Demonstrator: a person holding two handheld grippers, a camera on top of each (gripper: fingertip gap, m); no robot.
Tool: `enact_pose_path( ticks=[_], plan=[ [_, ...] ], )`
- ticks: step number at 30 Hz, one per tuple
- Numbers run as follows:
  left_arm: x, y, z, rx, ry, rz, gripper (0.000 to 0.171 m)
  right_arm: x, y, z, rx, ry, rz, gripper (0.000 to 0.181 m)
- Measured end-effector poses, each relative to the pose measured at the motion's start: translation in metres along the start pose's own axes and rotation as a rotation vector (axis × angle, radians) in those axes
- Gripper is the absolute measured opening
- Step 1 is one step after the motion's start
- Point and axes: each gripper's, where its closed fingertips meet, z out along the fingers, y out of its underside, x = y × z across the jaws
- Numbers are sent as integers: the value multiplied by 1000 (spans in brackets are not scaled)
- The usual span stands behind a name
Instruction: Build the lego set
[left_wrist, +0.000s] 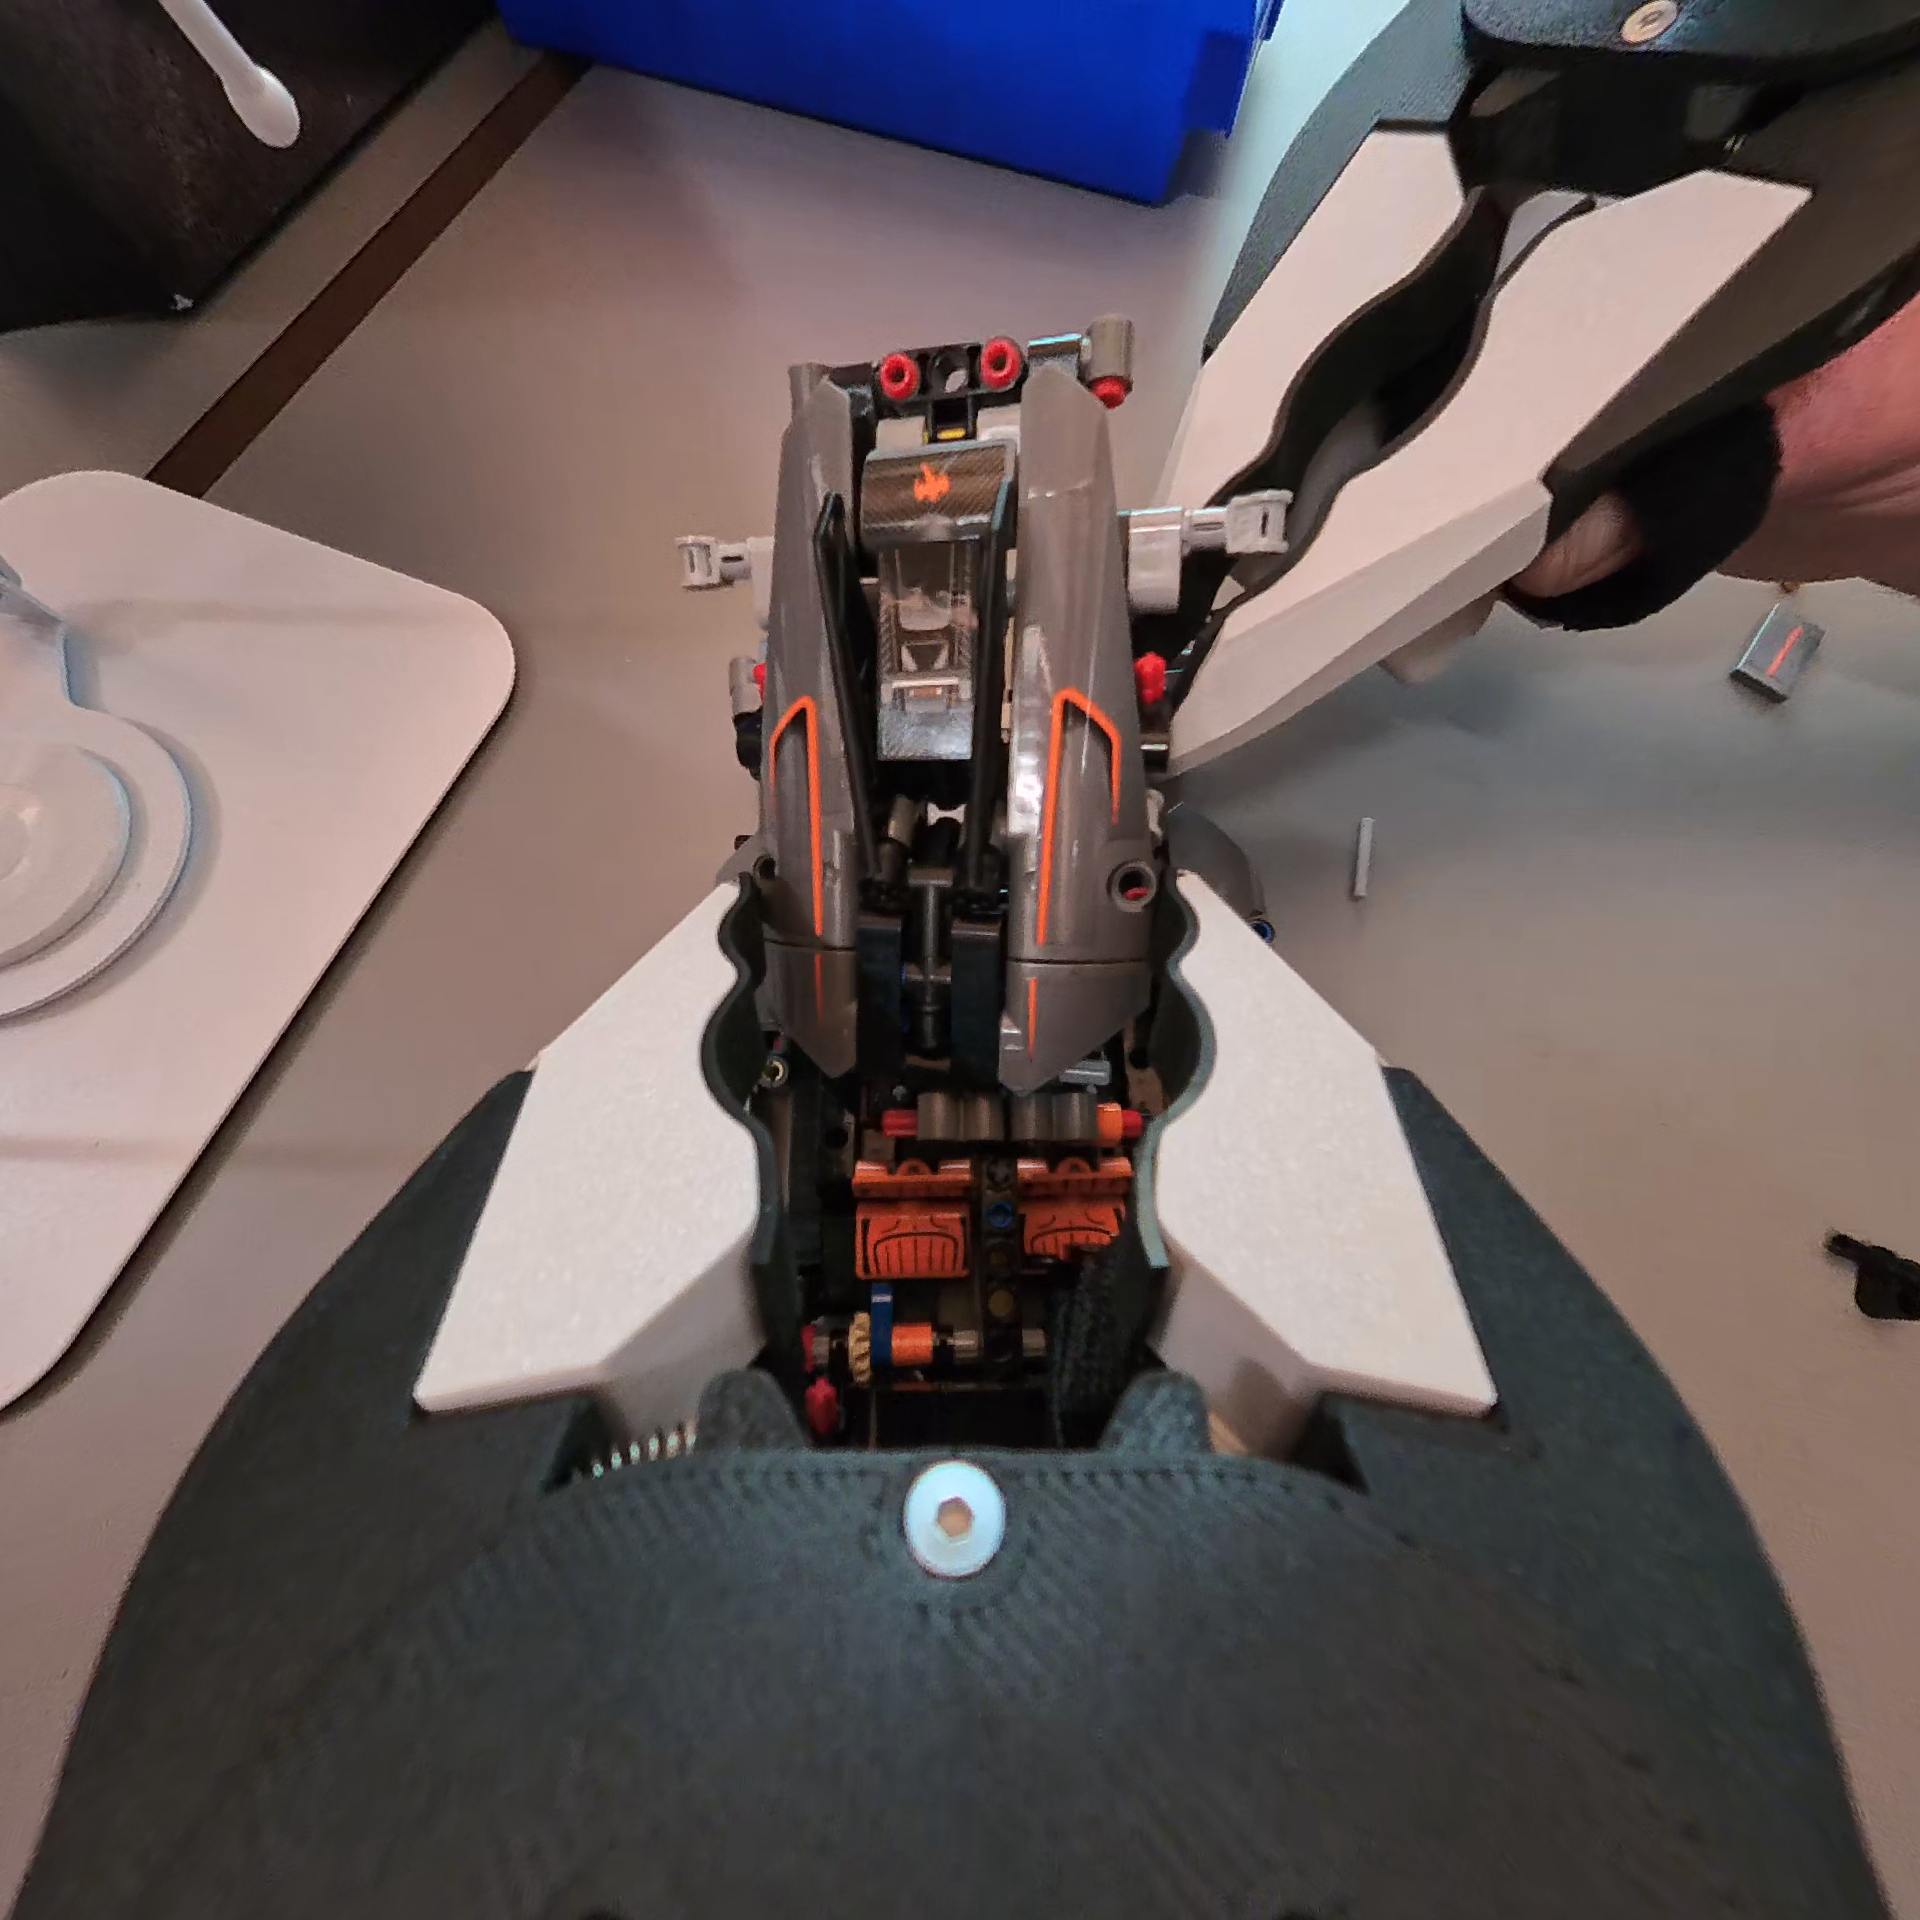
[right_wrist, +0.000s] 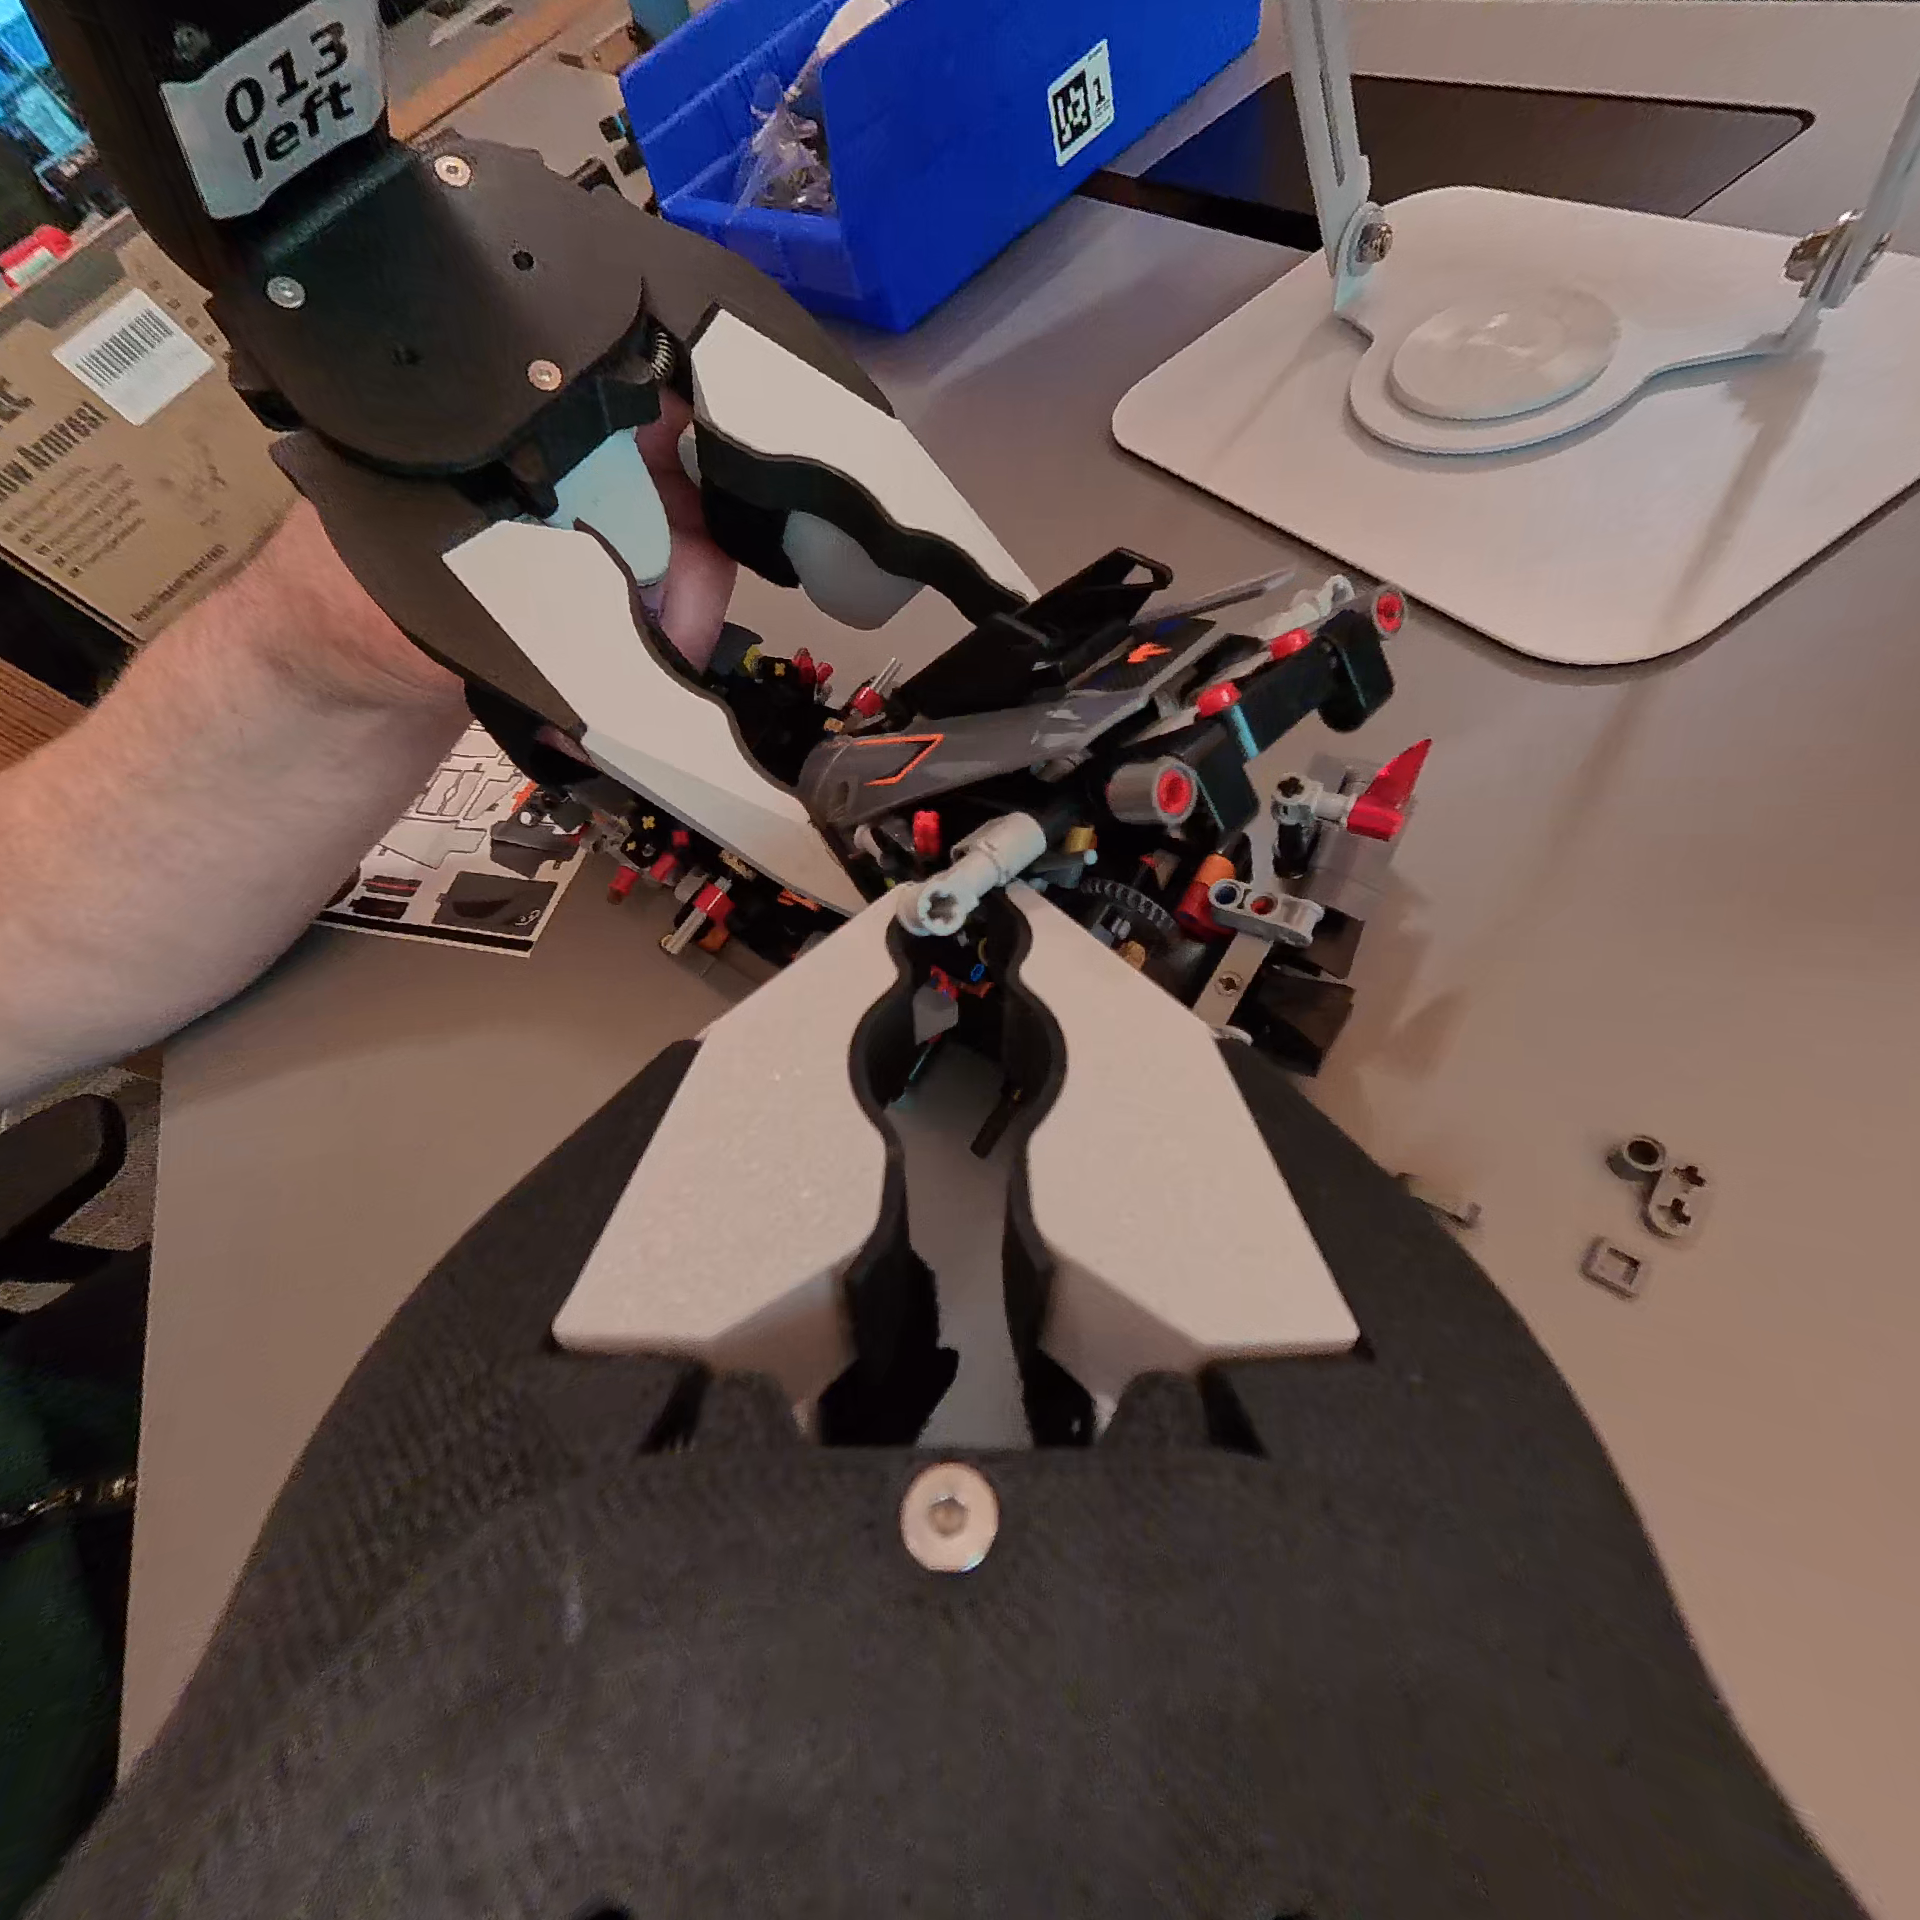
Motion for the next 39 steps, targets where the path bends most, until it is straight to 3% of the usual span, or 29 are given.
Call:
enact_pose_path(
  ticks=[10,21,39],
  plan=[
    [0,0,0,4,1,-2,73,-5,-2,0,0,-12,-48,1],
    [0,-1,0,2,-2,1,73,-4,-2,-1,3,7,-44,9],
    [0,0,0,-1,-5,4,73,0,1,0,-11,6,-46,7]
  ],
)
